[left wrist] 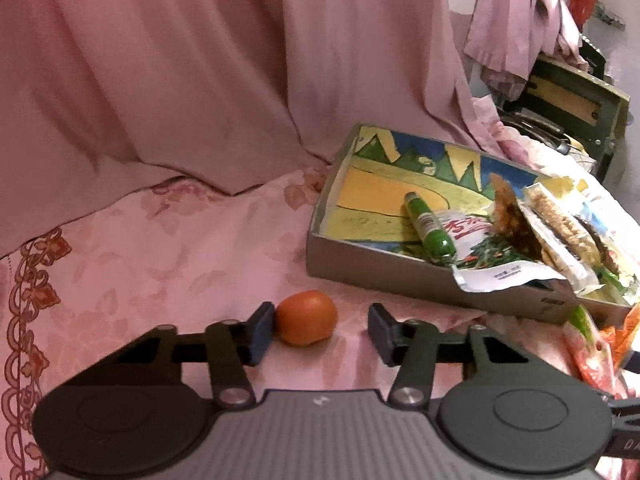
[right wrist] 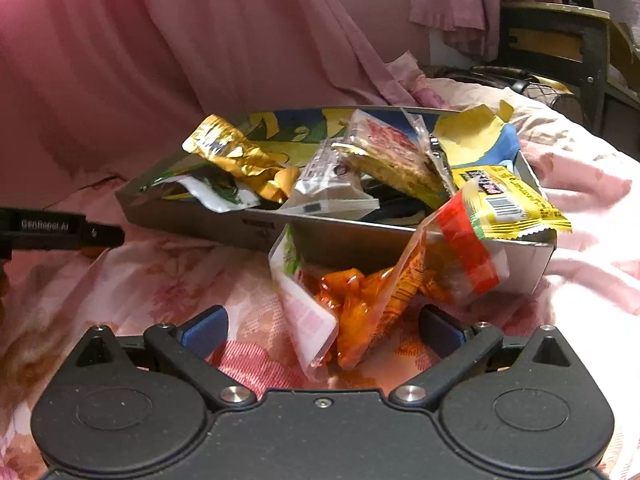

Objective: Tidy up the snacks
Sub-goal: 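Grasp the small orange with the left tool while the right tool grasps the orange spicy-strip pack, then carry the orange and spicy-strip pack over the tray with both tools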

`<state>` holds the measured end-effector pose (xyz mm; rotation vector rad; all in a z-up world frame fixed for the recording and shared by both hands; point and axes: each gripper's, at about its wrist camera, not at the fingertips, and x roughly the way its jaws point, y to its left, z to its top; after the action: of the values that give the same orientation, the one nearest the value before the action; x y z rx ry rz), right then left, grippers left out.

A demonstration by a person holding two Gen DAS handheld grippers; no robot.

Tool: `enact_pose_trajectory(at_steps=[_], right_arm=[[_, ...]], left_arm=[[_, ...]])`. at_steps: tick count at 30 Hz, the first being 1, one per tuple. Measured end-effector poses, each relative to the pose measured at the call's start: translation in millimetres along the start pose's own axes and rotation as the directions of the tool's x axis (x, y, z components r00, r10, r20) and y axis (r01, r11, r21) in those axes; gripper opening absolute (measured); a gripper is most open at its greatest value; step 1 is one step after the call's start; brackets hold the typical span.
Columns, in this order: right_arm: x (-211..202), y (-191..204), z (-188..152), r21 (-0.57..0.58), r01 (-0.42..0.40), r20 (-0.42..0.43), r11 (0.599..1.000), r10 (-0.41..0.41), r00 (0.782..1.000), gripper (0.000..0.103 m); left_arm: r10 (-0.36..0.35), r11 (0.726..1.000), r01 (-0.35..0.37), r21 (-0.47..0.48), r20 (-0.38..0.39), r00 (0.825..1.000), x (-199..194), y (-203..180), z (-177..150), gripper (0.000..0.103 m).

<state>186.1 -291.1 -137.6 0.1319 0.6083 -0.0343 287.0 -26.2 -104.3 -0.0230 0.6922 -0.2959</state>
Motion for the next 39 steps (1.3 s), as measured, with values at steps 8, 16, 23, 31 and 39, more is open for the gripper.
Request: enact_pose_trajectory(at_steps=[8, 16, 23, 31, 39], right_arm=[[0.2, -1.6, 2.2, 0.027, 0.002, 0.021, 1.000, -0.002, 1.000, 0.084], [-3.4, -3.2, 3.9, 0.030, 0.031, 0.016, 0.999, -0.031, 0.999, 0.063], [-9.3, -0.5, 3.9, 0.005, 0.014, -0.006, 1.000, -0.014, 1.000, 0.058], [-24.7, -1.8, 1.8, -0.013, -0.042, -0.066, 0.999, 0.041, 0.997, 0.057], [-51.2, -5.1, 8.1, 0.038, -0.104, -0.072, 0.994, 0.107, 0.992, 0.057]], left_arm=[[0.011, 0.999, -0.011, -0.050, -0.002, 1.000, -3.9, 0.6, -4.6, 0.036], [-0.043, 0.998, 0.042, -0.055, -0.005, 0.999, -18.7, -25.3, -13.3, 0.036], [-0.079, 0.996, 0.078, -0.048, -0.019, 0.997, -37.1, -52.8, -24.7, 0.036], [-0.077, 0.995, 0.074, -0.069, -0.040, 0.996, -54.8, -70.3, -37.6, 0.035], [-0.077, 0.995, 0.075, -0.071, -0.035, 0.996, -78.0, -89.4, -33.5, 0.035]])
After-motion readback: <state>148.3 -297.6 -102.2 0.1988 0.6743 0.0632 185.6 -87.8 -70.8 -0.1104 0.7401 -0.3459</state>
